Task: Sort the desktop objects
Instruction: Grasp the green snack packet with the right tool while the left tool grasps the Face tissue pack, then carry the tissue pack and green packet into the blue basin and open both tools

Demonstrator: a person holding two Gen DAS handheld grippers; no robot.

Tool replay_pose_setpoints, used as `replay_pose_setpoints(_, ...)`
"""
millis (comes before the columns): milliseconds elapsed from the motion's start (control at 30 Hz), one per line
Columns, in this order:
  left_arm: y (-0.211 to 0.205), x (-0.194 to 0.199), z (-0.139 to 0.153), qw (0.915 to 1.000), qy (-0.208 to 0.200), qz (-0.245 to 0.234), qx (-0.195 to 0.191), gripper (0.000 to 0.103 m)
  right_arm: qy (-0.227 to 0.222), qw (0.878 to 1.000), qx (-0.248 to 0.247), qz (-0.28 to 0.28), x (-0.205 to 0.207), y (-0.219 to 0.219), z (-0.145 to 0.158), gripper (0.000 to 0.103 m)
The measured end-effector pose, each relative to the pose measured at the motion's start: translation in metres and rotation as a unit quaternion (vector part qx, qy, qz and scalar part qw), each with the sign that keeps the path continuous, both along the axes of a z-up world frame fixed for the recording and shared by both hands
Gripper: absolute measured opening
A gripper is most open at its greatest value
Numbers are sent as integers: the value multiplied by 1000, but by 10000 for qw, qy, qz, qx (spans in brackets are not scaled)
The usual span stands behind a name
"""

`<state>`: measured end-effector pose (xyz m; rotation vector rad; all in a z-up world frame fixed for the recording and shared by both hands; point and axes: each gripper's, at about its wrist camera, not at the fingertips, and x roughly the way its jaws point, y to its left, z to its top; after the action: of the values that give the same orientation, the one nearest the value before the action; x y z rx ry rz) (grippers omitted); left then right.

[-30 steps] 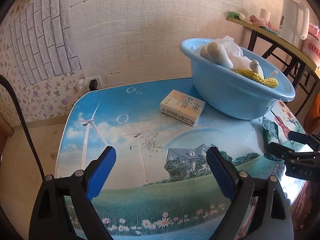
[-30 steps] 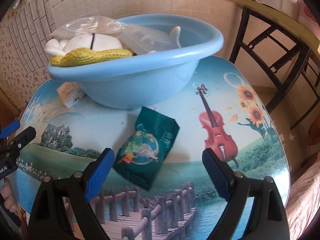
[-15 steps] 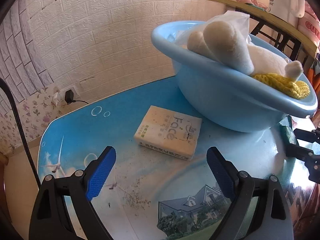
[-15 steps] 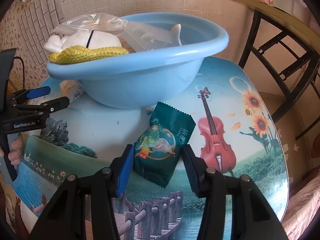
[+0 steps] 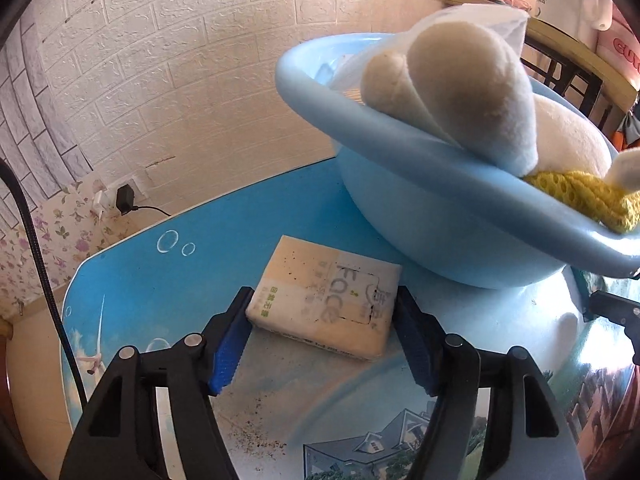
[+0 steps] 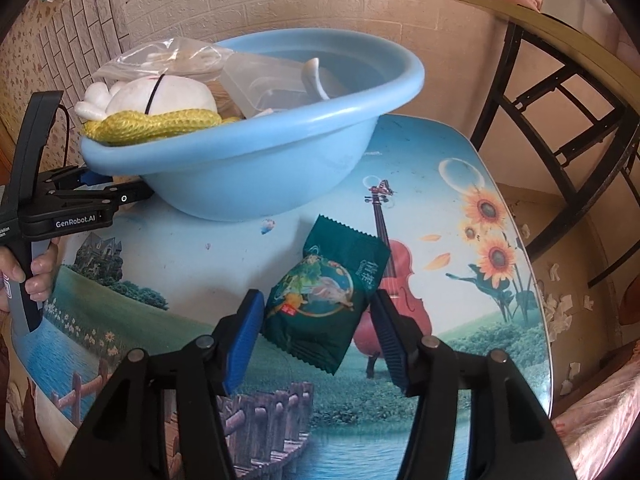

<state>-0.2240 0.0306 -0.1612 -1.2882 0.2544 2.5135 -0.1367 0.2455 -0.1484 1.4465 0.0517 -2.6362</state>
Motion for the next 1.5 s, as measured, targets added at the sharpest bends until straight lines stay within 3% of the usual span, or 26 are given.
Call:
replay_pose_setpoints(233, -17, 25, 19, 9975, 185, 532, 433, 67, -4, 9997, 130, -190, -9, 2, -9, 61)
replay_pose_setpoints(367, -27, 42, 36, 9940, 412, 763, 670, 67, 64, 9999, 24, -139, -8, 9, -7, 47)
replay_pose_setpoints(500, -33, 54, 58, 9902, 690, 893, 818, 67, 166, 9994, -197, -248, -1, 18, 2, 46)
replay_pose_setpoints(667, -38, 66, 89, 9842, 1089, 973, 1002, 67, 655, 9963, -228, -502, 12, 29, 33, 46)
replay_pose_setpoints(967, -27, 74, 131, 9774, 1533, 820, 1202, 67, 1502, 9875, -359, -304, 15, 31, 86, 46)
replay_pose_setpoints(1333, 27, 58, 135, 9804, 1476, 407, 1241, 68, 1764, 9808, -712, 439, -20, 2, 94, 46)
replay_pose_setpoints(1433, 41, 53, 131, 9826, 1393, 269, 1201, 69, 1925, 9778, -610, 566, -31, -4, 97, 51)
replay_pose_setpoints(1500, 49, 48, 130, 9836, 1355, 196, 1171, 69, 1955, 9767, -573, 668, -37, -6, 97, 62)
